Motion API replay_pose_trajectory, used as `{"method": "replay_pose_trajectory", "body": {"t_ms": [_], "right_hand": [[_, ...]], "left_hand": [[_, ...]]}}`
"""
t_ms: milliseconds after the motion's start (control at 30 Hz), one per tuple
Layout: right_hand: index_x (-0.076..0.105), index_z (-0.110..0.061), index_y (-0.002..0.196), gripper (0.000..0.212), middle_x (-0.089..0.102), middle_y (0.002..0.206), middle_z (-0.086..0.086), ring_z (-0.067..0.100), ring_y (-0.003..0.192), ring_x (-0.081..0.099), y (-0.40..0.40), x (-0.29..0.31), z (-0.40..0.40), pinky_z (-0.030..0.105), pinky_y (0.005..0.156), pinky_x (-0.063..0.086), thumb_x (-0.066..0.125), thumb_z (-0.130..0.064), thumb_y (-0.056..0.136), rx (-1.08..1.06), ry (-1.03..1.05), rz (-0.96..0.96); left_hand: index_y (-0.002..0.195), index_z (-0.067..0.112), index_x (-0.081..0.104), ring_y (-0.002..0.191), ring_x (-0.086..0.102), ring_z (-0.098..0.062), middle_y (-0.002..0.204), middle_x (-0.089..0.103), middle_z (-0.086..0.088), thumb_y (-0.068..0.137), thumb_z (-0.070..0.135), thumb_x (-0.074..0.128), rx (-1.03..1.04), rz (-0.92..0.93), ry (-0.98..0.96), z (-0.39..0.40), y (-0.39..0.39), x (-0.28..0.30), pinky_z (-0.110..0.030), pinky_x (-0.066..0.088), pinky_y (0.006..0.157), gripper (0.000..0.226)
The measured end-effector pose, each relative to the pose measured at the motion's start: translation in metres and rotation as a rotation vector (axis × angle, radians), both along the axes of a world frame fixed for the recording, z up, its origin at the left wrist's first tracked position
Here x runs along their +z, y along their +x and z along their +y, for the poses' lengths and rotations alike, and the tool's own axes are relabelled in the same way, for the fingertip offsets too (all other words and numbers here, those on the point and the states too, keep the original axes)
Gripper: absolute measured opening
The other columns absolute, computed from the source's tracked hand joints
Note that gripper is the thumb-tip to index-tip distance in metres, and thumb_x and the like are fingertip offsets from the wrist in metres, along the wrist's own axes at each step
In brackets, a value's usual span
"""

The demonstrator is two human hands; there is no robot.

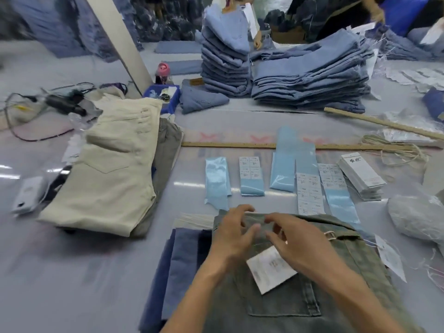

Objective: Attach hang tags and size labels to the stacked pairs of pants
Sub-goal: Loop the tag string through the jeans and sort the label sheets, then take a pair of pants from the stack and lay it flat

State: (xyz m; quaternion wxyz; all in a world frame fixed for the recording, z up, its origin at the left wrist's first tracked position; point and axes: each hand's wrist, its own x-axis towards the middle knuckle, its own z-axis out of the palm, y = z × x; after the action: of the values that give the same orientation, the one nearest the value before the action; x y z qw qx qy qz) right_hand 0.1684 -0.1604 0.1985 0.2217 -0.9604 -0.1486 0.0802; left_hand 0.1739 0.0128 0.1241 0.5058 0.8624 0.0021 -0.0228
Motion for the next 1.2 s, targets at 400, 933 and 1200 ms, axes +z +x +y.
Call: {"method": "replay_pose_trajectory", "body": {"t_ms": [400,933,1200], "right_hand": [[0.066,-0.035,0.115,0.018,0.063,0.094,-0.02,0.006,0.085,0.062,0.067,0.001,0.178,0.024,0.076,0.052,0.058,-0.035,0.1,0.35,0.138,-0.073],[0.067,-0.039,0.102,0.011,0.067,0.087,-0.02,0.003,0.079,0.062,0.091,-0.045,0.242,0.015,0.074,0.05,0.057,-0.038,0.097,0.369,0.149,0.21],[0.073,-0.005,0.111,0.027,0.068,0.085,0.014,0.021,0.071,0.067,0.089,-0.024,0.263,0.03,0.062,0.054,0.058,-0.026,0.102,-0.222,1.19,1.069]], "left_hand": [[0.13,-0.005,0.049,0.106,0.062,-0.039,0.122,0.061,-0.02,0.082,0.016,0.083,1.346,0.305,-0.522,0.297,-0.01,-0.062,-0.046,0.053,0.085,0.062],[0.126,0.003,0.061,0.098,0.063,-0.034,0.124,0.066,-0.017,0.09,0.025,0.068,1.501,0.163,-0.977,0.353,0.068,-0.012,-0.042,0.054,0.083,0.043],[0.11,0.01,0.058,0.085,0.066,-0.022,0.112,0.068,-0.014,0.088,0.016,0.064,1.166,-0.177,-0.911,0.301,0.13,0.151,-0.03,0.053,0.061,0.024]]}}
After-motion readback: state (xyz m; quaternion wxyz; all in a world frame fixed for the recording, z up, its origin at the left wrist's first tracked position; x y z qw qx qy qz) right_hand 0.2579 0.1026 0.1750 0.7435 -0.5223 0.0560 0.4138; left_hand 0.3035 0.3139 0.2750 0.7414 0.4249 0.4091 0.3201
